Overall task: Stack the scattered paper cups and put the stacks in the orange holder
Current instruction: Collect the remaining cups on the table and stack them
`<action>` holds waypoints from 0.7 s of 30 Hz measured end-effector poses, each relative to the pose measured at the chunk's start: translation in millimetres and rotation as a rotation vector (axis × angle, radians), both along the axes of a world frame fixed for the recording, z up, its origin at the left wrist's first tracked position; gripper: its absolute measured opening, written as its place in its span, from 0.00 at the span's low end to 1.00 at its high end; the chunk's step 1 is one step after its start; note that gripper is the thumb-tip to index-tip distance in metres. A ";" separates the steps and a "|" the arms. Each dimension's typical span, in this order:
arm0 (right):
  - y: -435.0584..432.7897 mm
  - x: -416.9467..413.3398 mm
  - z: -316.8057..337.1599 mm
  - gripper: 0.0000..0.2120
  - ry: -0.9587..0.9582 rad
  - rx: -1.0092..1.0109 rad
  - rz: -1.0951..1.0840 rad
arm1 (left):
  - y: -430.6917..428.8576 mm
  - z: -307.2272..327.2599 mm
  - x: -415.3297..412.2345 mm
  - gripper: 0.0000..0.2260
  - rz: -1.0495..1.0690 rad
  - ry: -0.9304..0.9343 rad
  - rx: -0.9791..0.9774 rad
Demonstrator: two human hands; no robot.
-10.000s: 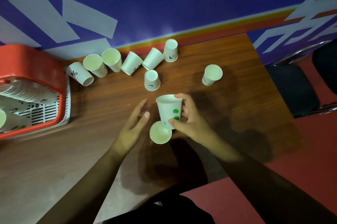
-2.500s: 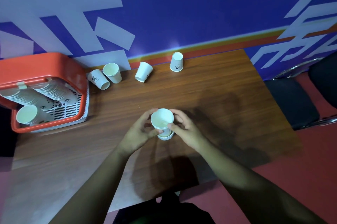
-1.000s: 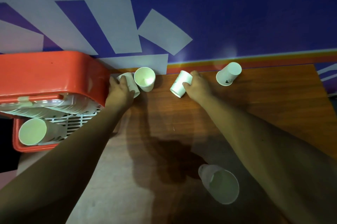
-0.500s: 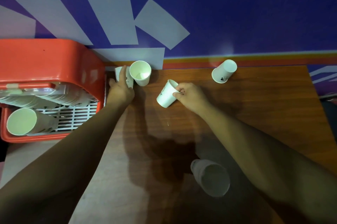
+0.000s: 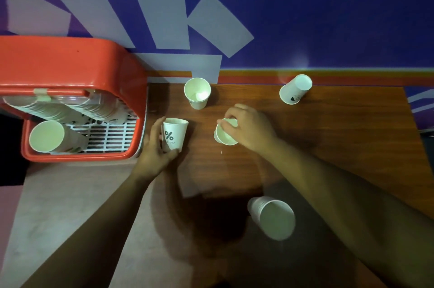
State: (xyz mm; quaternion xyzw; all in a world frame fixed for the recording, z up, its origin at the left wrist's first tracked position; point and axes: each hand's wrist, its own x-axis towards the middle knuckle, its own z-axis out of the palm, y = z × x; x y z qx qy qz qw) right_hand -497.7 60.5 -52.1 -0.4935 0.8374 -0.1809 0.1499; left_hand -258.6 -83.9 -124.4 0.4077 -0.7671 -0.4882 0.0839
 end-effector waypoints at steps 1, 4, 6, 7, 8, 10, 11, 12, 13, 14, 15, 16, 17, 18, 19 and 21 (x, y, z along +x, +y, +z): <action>-8.0 -0.9 2.4 0.14 0.009 -0.040 -0.016 | 2.4 -1.5 3.9 0.42 -0.001 0.021 -0.010; -44.0 1.0 9.3 0.12 0.034 -0.038 -0.010 | 9.7 -5.6 13.2 0.38 0.025 0.029 -0.022; -70.1 7.7 10.6 0.16 0.041 0.020 0.032 | 15.1 -6.7 18.2 0.35 0.018 0.010 -0.054; -81.4 11.2 9.4 0.18 0.054 0.051 0.058 | 18.0 -6.4 20.1 0.34 0.010 0.011 -0.076; -90.8 13.8 7.3 0.19 0.082 0.088 0.083 | 20.3 -5.4 21.8 0.32 0.001 0.011 -0.095; -104.0 16.4 1.4 0.17 0.158 0.184 0.116 | 23.4 -2.2 24.4 0.30 -0.020 0.012 -0.132; -108.0 17.2 -1.0 0.15 0.202 0.239 0.125 | 24.6 -0.1 26.5 0.29 -0.039 0.014 -0.146; -110.9 17.6 -2.7 0.14 0.246 0.286 0.136 | 25.1 1.6 29.3 0.30 -0.061 0.019 -0.152; -112.8 17.4 -4.0 0.13 0.279 0.315 0.145 | 24.5 2.2 32.9 0.31 -0.087 0.028 -0.146; -114.1 16.7 -4.7 0.13 0.302 0.327 0.149 | 24.3 4.0 36.6 0.32 -0.112 0.046 -0.134; -114.6 16.1 -4.0 0.12 0.314 0.320 0.140 | 23.6 5.1 40.9 0.33 -0.127 0.065 -0.115; -114.5 15.4 -1.8 0.11 0.307 0.299 0.117 | 23.5 7.0 44.8 0.34 -0.129 0.086 -0.095; -113.0 15.0 2.1 0.09 0.274 0.262 0.078 | 23.7 10.2 47.7 0.33 -0.115 0.101 -0.073; -110.1 14.7 7.7 0.06 0.216 0.214 0.030 | 24.2 13.9 49.6 0.33 -0.083 0.115 -0.044; -105.7 15.3 15.2 0.05 0.147 0.163 -0.017 | 24.8 18.4 50.5 0.32 -0.042 0.135 -0.014; -94.3 18.5 34.1 0.05 0.020 0.069 -0.085 | 24.0 28.8 48.1 0.31 0.035 0.178 -0.006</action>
